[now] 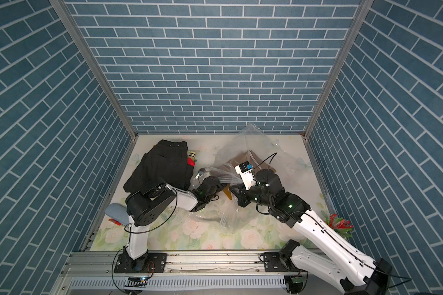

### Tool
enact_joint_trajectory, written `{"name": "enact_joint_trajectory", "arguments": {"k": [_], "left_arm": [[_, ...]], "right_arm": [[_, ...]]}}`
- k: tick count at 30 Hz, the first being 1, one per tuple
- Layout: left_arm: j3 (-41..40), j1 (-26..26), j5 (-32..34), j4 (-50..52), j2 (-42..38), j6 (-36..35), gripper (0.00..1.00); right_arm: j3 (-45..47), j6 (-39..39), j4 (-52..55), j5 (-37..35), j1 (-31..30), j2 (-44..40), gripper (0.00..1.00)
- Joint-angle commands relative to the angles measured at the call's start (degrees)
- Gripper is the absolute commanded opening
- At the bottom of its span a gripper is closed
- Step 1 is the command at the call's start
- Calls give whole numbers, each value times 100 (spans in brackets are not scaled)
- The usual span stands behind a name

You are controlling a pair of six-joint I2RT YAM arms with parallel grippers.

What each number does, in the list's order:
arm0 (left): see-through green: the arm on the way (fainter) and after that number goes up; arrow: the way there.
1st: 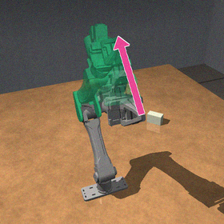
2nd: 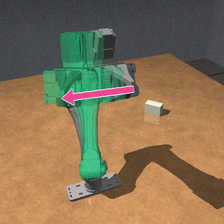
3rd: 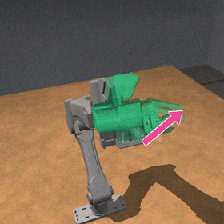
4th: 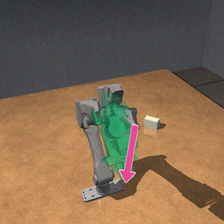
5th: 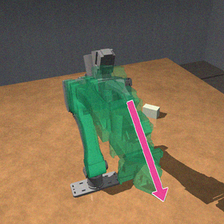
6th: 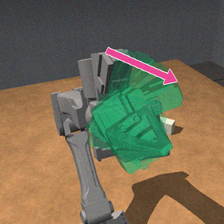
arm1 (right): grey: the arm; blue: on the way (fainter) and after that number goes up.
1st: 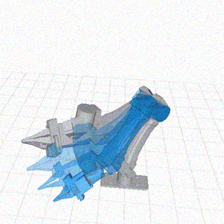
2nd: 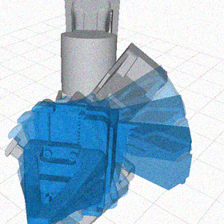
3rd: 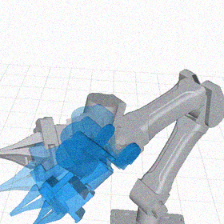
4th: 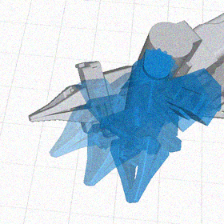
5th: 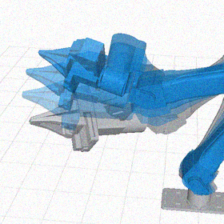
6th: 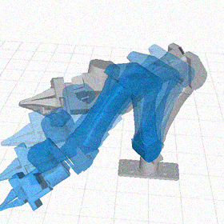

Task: Take the trousers out of the vacuum bag
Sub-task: Take out the trousers from the vacuum bag.

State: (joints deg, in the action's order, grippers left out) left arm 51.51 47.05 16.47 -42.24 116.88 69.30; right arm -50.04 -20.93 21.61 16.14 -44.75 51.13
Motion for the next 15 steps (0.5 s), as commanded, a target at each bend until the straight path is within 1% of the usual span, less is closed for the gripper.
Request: {"name": "enact_joint_trajectory", "arguments": {"k": [1,4,9,11,15], "left_arm": [[69,-213,46,-182,164,-235,39],[-52,-223,-86,-491,91,-396,25],[-233,-231,-468,-672,-192,-685,7],[-416,-222,-625,-770,-391,-712,4],[-827,-188,-899,-906,-826,-779,3]], "right_arm": [[20,212,-126,-53,-52,-228,0],[140,219,26,-497,-51,-233,0],[327,149,230,-1288,-51,-211,0],[394,28,234,-1474,-51,-192,0],[507,-211,241,-1990,-52,-144,0]]}}
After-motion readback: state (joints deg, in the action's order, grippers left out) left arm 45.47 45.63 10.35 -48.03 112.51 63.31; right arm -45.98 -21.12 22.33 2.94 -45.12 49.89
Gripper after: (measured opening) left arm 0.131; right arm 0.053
